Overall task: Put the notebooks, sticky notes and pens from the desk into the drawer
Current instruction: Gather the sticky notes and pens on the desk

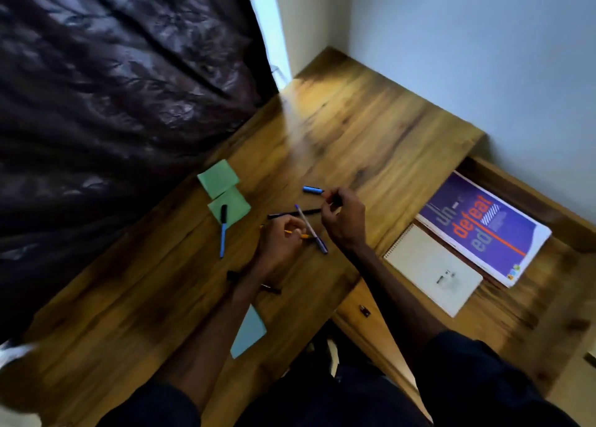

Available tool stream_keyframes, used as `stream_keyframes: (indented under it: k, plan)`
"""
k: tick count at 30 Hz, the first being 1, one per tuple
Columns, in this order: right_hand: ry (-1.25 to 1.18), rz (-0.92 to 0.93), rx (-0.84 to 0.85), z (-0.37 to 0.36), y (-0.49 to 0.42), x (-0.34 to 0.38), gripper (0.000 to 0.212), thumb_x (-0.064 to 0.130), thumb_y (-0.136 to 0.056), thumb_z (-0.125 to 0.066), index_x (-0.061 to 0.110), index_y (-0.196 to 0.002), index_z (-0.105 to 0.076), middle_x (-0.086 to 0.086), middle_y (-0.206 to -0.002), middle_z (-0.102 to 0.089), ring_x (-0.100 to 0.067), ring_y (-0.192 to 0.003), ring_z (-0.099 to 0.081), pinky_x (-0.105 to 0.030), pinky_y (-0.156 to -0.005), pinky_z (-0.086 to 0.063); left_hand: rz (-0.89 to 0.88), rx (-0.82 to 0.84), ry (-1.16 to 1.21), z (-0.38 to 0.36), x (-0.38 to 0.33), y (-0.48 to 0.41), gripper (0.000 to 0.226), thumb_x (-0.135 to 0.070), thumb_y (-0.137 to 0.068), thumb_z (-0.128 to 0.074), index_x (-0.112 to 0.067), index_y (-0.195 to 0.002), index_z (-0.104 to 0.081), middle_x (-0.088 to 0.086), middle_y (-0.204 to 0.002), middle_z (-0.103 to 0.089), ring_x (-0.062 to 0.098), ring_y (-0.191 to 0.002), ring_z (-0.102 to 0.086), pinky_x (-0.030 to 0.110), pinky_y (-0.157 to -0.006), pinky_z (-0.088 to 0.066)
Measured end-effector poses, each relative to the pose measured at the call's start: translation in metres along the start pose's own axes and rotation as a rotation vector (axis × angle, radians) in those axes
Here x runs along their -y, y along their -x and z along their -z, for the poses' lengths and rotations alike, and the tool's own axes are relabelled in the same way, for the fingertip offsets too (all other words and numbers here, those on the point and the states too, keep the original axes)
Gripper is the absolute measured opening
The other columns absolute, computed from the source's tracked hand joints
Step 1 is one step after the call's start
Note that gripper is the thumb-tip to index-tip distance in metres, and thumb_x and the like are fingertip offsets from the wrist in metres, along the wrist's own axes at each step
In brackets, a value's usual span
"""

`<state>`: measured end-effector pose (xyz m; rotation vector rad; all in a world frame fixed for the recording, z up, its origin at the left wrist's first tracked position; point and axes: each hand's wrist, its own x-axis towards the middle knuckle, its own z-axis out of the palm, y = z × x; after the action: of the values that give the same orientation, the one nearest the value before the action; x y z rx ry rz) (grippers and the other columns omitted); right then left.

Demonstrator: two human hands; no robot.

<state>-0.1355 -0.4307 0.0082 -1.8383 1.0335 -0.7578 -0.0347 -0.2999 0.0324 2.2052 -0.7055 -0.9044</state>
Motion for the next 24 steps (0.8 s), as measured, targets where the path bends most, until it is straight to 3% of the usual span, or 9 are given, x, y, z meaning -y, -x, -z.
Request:
stream_keyframes:
  k: [2, 5, 7, 10, 13, 16, 18, 24]
  plan:
    - [0.011, 0.015, 0.083, -0.023, 0.003, 0.010, 0.011, 0.003, -0.077, -0.066, 0.011, -0.084, -0.067, 0.002, -0.078, -0.067, -0.015, -0.067, -0.061, -0.035, -0.066, -0.053, 0.056, -0.050, 0.042, 0.023, 0.021, 0.004, 0.013, -0.019, -0.084, -0.061, -0.028, -0.088, -0.070, -0.005, -0.092, -0.076, 0.018, -0.085, -0.073, 0.036, -0.075, -0.061]
    - [0.079, 0.010, 0.236, -0.057, 0.006, 0.028, 0.016, 0.004, -0.073, -0.067, 0.014, -0.085, -0.071, 0.004, -0.080, -0.070, -0.016, -0.072, -0.066, -0.036, -0.068, -0.055, 0.128, -0.138, 0.126, 0.059, 0.048, 0.011, 0.017, -0.004, -0.090, -0.059, -0.015, -0.097, -0.070, 0.008, -0.101, -0.075, 0.027, -0.090, -0.072, 0.025, -0.067, -0.056]
    - [0.128, 0.009, 0.348, -0.080, 0.007, 0.041, 0.016, 0.002, -0.073, -0.065, 0.011, -0.085, -0.072, 0.000, -0.085, -0.074, -0.022, -0.078, -0.069, -0.038, -0.071, -0.057, 0.189, -0.198, 0.161, 0.081, 0.069, 0.016, 0.018, 0.001, -0.091, -0.057, -0.007, -0.102, -0.070, 0.008, -0.101, -0.075, 0.022, -0.087, -0.071, 0.022, -0.066, -0.054]
    - [0.202, 0.074, 0.442, -0.102, 0.001, 0.049, 0.009, 0.007, -0.073, -0.064, 0.008, -0.080, -0.069, -0.006, -0.080, -0.074, -0.024, -0.071, -0.069, -0.043, -0.064, -0.057, 0.279, -0.259, 0.176, 0.099, 0.090, 0.018, 0.017, -0.006, -0.089, -0.063, -0.019, -0.093, -0.072, -0.003, -0.096, -0.077, 0.017, -0.090, -0.073, 0.031, -0.076, -0.060]
    - [0.328, 0.086, 0.543, -0.132, -0.007, 0.064, 0.011, 0.018, -0.080, -0.066, 0.007, -0.083, -0.066, -0.010, -0.082, -0.069, -0.031, -0.077, -0.066, -0.037, -0.061, -0.051, 0.348, -0.332, 0.113, 0.121, 0.107, 0.014, 0.015, -0.011, -0.088, -0.064, -0.022, -0.093, -0.074, -0.006, -0.097, -0.075, 0.013, -0.093, -0.070, 0.020, -0.070, -0.050]
    - [0.442, 0.027, 0.607, -0.163, -0.011, 0.076, 0.036, 0.027, -0.089, -0.072, -0.002, -0.107, -0.061, -0.021, -0.107, -0.062, -0.035, -0.102, -0.058, -0.036, -0.074, -0.037, 0.354, -0.374, 0.070, 0.135, 0.121, 0.007, 0.016, -0.013, -0.088, -0.061, -0.022, -0.096, -0.071, -0.004, -0.103, -0.074, 0.015, -0.098, -0.068, 0.026, -0.079, -0.051]
    - [0.502, -0.024, 0.634, -0.181, -0.013, 0.078, 0.050, 0.033, -0.090, -0.072, -0.006, -0.118, -0.055, -0.025, -0.119, -0.058, -0.037, -0.115, -0.053, -0.038, -0.084, -0.037, 0.336, -0.343, 0.050, 0.138, 0.128, 0.002, 0.019, -0.013, -0.090, -0.061, -0.020, -0.107, -0.067, -0.002, -0.110, -0.072, 0.017, -0.105, -0.066, 0.030, -0.088, -0.052]
    - [0.755, -0.022, 0.663, -0.220, -0.010, 0.076, 0.068, 0.045, -0.090, -0.068, -0.003, -0.134, -0.044, -0.023, -0.137, -0.049, -0.038, -0.129, -0.044, -0.040, -0.102, -0.034, 0.319, -0.213, -0.061, 0.122, 0.147, -0.009, 0.049, -0.017, -0.093, -0.063, -0.011, -0.140, -0.050, 0.009, -0.140, -0.056, 0.025, -0.130, -0.051, 0.034, -0.104, -0.042]
